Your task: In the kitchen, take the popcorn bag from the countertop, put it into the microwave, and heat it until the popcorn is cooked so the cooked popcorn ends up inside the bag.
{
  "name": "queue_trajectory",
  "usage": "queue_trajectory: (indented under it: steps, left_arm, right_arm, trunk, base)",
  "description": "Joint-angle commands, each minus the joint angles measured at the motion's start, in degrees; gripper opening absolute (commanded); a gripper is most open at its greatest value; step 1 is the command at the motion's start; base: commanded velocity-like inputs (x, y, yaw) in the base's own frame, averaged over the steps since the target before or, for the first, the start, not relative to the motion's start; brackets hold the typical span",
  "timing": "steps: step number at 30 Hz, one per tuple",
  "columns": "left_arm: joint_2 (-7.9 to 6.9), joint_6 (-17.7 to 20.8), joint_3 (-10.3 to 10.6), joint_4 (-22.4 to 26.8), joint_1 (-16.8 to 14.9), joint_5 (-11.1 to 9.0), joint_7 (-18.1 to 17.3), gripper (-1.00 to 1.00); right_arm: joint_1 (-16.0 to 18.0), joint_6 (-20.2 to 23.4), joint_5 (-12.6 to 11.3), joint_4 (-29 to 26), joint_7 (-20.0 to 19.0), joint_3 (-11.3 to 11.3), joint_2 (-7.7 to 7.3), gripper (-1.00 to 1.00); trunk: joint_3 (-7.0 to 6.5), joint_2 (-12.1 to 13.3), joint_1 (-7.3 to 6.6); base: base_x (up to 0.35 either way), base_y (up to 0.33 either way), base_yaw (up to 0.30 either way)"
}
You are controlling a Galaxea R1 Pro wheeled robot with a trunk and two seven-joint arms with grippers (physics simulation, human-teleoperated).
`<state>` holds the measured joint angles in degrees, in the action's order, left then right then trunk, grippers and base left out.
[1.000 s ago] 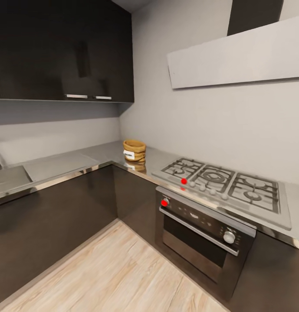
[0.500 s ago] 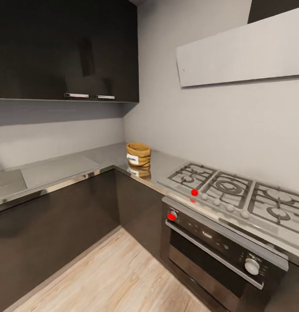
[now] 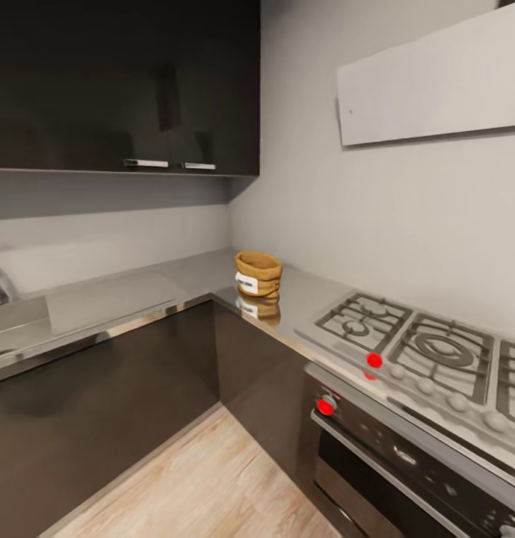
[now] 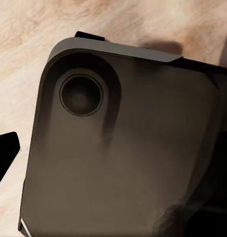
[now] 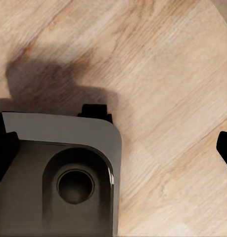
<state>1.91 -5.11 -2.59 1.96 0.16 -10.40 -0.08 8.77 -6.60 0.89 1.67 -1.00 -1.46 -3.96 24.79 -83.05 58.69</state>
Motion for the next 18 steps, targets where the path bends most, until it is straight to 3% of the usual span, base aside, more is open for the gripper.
queue_trajectory:
  steps: [1, 18]
  left_arm:
    - [0.02, -0.1, -0.2, 0.1, 0.0, -0.2, 0.0, 1.00]
    - [0.02, -0.1, -0.2, 0.0, 0.0, -0.2, 0.0, 1.00]
  right_arm:
    - [0.1, -0.3, 0.1, 0.2, -0.1, -0.1, -0.01, 1.00]
    - [0.1, -0.3, 0.2, 0.2, -0.1, -0.2, 0.00, 1.00]
  trunk:
    - [0.05, 0.0, 0.03]
    - [0.05, 0.0, 0.03]
  base:
    - [0.321, 0.137, 0.000]
    - [0.305, 0.186, 0.000]
